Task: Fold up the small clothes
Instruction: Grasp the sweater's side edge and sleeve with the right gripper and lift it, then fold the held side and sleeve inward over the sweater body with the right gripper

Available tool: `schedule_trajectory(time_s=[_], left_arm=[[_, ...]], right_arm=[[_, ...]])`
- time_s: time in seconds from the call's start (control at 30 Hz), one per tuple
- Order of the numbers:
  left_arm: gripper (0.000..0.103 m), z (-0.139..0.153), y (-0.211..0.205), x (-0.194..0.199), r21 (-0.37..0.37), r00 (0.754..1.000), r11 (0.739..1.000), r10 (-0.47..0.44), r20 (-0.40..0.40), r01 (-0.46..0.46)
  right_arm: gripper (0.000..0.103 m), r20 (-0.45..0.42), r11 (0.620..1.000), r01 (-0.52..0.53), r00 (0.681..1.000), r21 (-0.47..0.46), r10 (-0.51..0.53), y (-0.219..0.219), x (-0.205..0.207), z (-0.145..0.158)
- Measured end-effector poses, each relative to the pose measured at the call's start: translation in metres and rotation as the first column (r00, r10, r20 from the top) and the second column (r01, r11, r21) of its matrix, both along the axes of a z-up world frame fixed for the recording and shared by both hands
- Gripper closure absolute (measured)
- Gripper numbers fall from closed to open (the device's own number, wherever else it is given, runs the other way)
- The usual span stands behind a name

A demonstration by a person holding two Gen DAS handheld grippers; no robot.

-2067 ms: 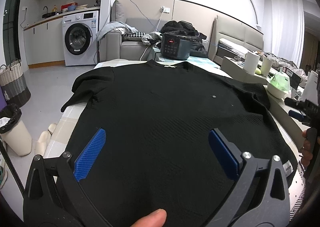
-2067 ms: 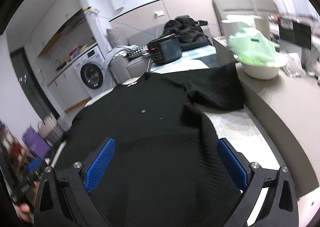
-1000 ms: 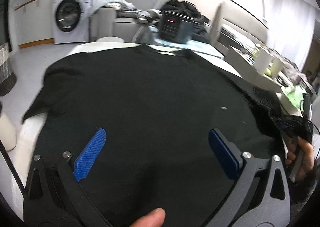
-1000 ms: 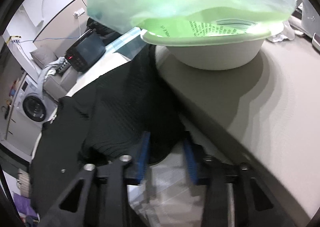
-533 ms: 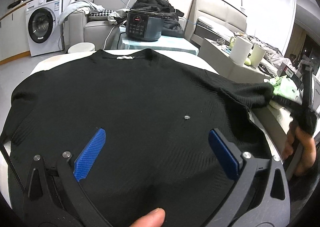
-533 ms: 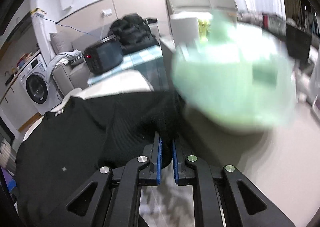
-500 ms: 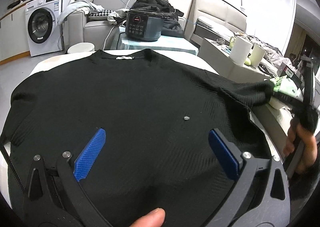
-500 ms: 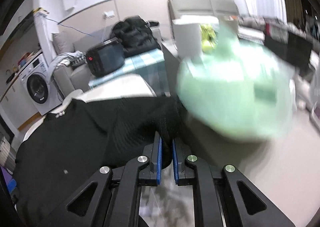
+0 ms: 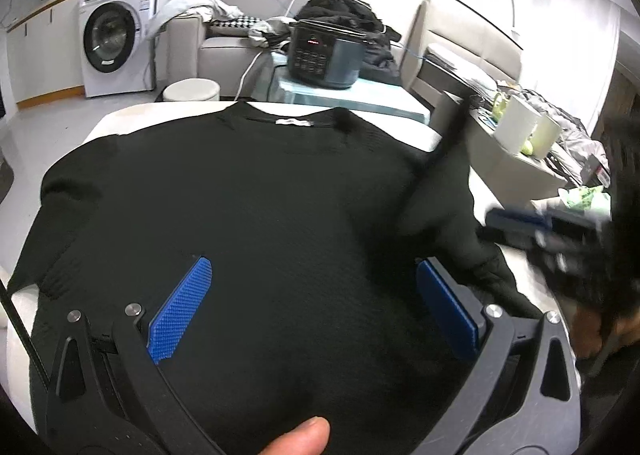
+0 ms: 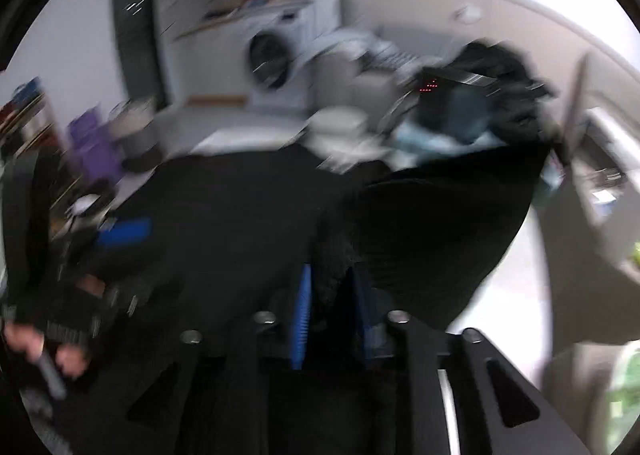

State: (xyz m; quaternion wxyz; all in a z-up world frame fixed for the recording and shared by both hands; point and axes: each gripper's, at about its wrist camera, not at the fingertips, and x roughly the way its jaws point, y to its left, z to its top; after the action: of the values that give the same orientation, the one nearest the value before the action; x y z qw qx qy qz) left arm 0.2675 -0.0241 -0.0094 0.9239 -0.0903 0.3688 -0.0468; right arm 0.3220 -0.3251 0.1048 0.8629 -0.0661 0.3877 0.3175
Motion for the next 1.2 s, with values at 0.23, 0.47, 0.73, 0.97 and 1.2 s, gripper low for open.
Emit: schedule_trajectory(time_s=[0.23,0.47,0.73,0.97,1.2], left_arm=[[0.001,-0.012,-0.002,0.012,-0.019,1.000,1.000,-0.017,-0.025,0.016],[0.001,-0.031,-0.039,0.043,-0.099,0.992,0.990,-0.109,-0.059,0.103],[0.050,-0.052,-0.073,0.076,-0.200,0.968,0.967,-0.194,-0.161,0.161],[0.050,-0.050,-0.081,0.072,-0.252,0.957,0.944,-0.254,-0.143,0.213],[0.091,-0.058,-0.082,0.074,-0.264,0.953,0.941,-0.259,-0.158,0.211]], right_arm=[[0.060,-0.020,0.978,0.199,0.980,-0.061,-0.200,-0.048,-0.016,-0.025],[0.060,-0.083,0.963,0.225,0.967,-0.151,-0.240,-0.059,-0.015,-0.059],[0.060,-0.073,0.933,0.253,0.957,-0.256,-0.279,-0.060,-0.012,-0.084],[0.060,-0.086,0.923,0.295,0.942,-0.249,-0.324,-0.075,-0.012,-0.084],[0.060,-0.110,0.919,0.332,0.926,-0.210,-0.360,-0.081,-0.011,-0.086]])
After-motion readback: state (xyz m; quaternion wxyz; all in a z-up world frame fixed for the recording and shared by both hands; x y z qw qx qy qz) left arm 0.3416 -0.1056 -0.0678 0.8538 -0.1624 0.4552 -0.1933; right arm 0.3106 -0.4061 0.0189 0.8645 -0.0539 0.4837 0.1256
